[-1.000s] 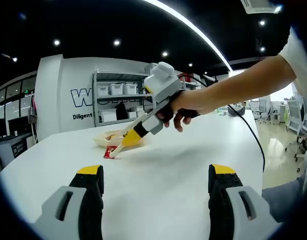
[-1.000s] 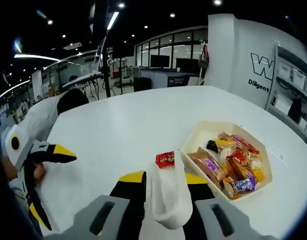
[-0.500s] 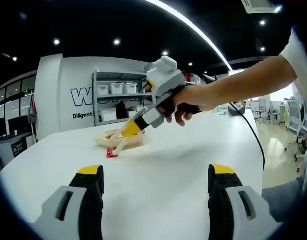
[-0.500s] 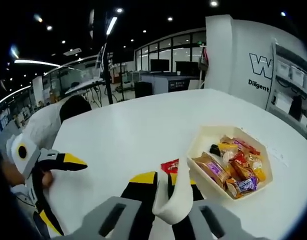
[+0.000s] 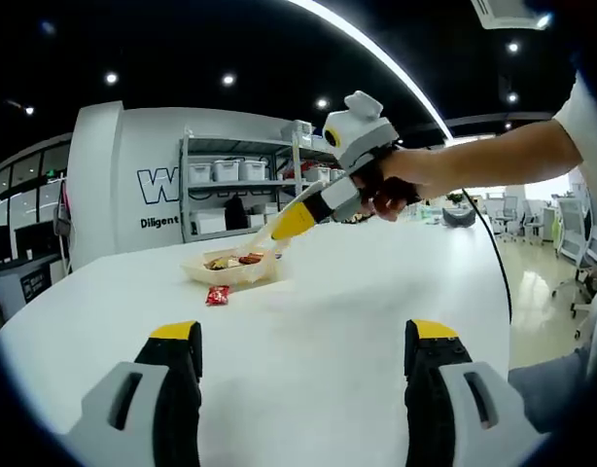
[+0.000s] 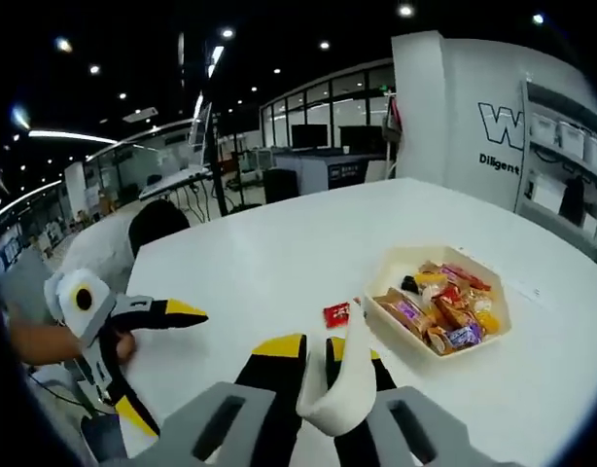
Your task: Place the target food into the container with the food tongs after gripping and lifting it, then release it inside without dropping or visibly crushing the food.
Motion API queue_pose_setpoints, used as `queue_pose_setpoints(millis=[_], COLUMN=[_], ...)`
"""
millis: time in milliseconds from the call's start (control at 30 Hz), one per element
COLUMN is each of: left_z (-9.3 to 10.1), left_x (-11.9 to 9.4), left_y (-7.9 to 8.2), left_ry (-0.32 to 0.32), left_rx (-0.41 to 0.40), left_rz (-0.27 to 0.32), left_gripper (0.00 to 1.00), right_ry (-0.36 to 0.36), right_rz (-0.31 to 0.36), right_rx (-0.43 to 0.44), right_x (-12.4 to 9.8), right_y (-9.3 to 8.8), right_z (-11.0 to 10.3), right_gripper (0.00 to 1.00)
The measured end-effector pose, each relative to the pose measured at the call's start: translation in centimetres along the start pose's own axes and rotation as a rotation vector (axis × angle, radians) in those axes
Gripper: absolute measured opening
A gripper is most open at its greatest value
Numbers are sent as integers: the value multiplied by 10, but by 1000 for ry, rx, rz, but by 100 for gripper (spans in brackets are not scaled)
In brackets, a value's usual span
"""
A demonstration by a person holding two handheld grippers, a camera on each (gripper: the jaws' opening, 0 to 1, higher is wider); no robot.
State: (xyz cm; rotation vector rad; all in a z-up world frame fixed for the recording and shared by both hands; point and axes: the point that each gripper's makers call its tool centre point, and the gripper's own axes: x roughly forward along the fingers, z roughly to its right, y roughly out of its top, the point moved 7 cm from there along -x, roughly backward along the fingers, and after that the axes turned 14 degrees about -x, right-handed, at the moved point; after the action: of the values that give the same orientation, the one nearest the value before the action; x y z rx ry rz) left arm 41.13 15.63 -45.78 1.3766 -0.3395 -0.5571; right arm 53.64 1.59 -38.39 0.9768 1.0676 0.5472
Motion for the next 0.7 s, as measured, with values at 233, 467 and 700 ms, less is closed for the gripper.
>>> queue_pose_setpoints(millis=[233, 467, 700], left_z=[1, 1, 7], left_x=[0, 1, 3], left_y=[-1, -2, -8], left_ry=[-11, -18, -118], left_rx=[-22, -45, -140], left_rz=[-16, -31, -128], left_gripper=[85, 85, 84], right_ry=[5, 30, 73], right_rz=[22, 56, 141], right_rx=[-7, 13, 48], right_x=[-30, -58, -79], right_y=[-5, -13, -20], right_z=[-6, -19, -42], right_gripper=[3, 3, 3])
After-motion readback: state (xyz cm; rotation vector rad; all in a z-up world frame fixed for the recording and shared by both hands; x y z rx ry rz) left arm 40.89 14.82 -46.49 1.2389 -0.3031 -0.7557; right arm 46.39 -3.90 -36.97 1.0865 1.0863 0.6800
